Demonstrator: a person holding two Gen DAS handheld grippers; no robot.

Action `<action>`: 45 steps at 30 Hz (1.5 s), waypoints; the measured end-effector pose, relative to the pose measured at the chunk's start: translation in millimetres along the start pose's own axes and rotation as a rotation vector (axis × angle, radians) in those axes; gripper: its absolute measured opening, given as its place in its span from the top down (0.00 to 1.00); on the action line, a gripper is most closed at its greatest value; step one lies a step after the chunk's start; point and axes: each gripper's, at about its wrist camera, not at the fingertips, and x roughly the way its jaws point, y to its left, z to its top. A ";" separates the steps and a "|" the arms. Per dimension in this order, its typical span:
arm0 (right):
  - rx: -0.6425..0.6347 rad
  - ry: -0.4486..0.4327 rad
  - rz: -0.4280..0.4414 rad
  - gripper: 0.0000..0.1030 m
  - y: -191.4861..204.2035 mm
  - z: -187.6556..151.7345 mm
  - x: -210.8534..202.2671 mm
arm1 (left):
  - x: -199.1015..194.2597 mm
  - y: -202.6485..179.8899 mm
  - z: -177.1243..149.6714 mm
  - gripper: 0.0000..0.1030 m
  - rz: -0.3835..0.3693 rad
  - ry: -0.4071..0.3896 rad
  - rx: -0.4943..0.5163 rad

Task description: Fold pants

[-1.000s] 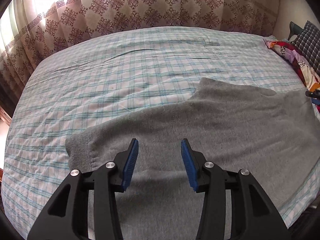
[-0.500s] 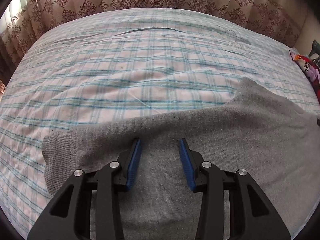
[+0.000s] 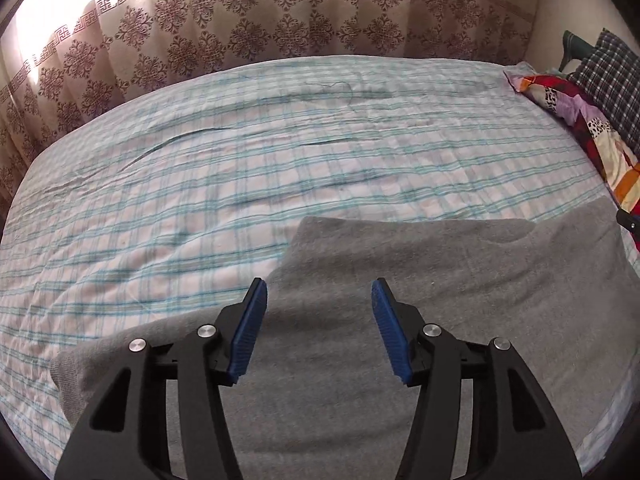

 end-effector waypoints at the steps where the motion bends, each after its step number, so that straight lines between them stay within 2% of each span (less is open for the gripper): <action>1: -0.008 -0.010 0.001 0.27 2.9 0.1 -3.7 | 3.4 -9.3 3.3 0.45 -0.022 0.004 0.005; 3: -0.002 -0.003 0.061 0.27 10.2 -0.5 -10.9 | 10.6 -28.0 7.9 0.45 -0.064 0.014 0.014; 6: -0.031 0.087 0.225 0.27 37.5 -12.7 -12.4 | 19.7 -58.6 14.7 0.46 -0.121 0.022 0.044; 9: -0.112 0.170 0.345 0.27 75.3 -33.4 -12.6 | 28.8 -89.3 20.7 0.45 -0.173 0.028 0.087; 12: -0.191 0.220 0.412 0.27 105.7 -51.1 -14.0 | 38.7 -112.4 26.4 0.45 -0.205 0.040 0.125; 16: -0.275 0.302 0.421 0.27 127.5 -73.4 -8.6 | 60.4 -124.9 28.2 0.45 -0.191 0.079 0.141; 18: -0.327 0.348 0.392 0.26 134.2 -88.0 -4.8 | 71.2 -125.2 27.1 0.45 -0.181 0.092 0.141; 22: -0.481 0.326 0.333 0.21 143.6 -115.1 -19.4 | 77.8 -126.4 23.2 0.44 -0.160 0.081 0.166; 29: -0.449 0.310 0.326 0.20 131.1 -130.2 -35.0 | 74.7 -128.8 23.3 0.42 -0.126 0.078 0.166; 33: -0.326 0.300 0.377 0.21 118.7 -119.3 -45.9 | 47.9 -123.3 16.4 0.35 -0.103 0.049 0.175; 35: -0.311 0.284 0.400 0.21 117.8 -118.5 -53.9 | 30.9 -112.3 8.8 0.30 -0.101 0.022 0.171; 38: -0.354 0.300 0.392 0.21 124.6 -127.1 -58.0 | 12.3 -89.3 -3.7 0.29 -0.069 0.002 0.146; 40: -0.377 0.328 0.373 0.21 125.8 -139.6 -57.3 | 4.9 -70.4 -13.2 0.29 -0.043 0.007 0.113; 45: -0.391 0.326 0.356 0.20 122.2 -151.8 -67.5 | 10.7 -27.2 -37.5 0.29 0.007 0.055 0.023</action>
